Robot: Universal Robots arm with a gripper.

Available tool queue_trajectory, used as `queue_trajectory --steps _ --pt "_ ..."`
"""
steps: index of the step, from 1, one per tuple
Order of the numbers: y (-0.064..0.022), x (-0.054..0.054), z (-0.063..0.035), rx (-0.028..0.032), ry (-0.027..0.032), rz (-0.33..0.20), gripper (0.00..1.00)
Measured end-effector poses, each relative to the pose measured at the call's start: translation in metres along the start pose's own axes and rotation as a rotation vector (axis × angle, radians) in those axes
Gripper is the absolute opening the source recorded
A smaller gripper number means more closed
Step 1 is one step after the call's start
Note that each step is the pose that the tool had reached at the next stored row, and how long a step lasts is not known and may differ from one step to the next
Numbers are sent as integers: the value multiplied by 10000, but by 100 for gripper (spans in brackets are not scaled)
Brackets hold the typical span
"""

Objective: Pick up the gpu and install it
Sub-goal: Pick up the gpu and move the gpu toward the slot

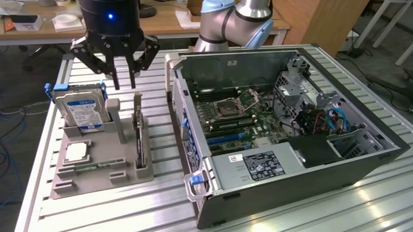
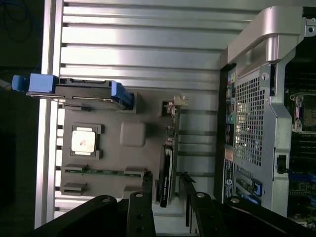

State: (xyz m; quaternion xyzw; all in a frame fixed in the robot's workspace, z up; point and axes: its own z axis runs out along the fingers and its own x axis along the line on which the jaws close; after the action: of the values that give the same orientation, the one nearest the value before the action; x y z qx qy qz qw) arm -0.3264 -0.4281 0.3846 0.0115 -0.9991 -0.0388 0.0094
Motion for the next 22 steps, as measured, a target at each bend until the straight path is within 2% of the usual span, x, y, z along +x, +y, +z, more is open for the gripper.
queue_trajectory --steps 4,16,19,21,22 --pt "-39 1 3 -1 0 -11 35" --pt "-87 0 46 0 1 -15 35" --pt "-134 2 48 0 3 -14 35" --pt "-139 2 51 -1 3 -13 36" --pt "-141 2 53 -1 3 -12 43"
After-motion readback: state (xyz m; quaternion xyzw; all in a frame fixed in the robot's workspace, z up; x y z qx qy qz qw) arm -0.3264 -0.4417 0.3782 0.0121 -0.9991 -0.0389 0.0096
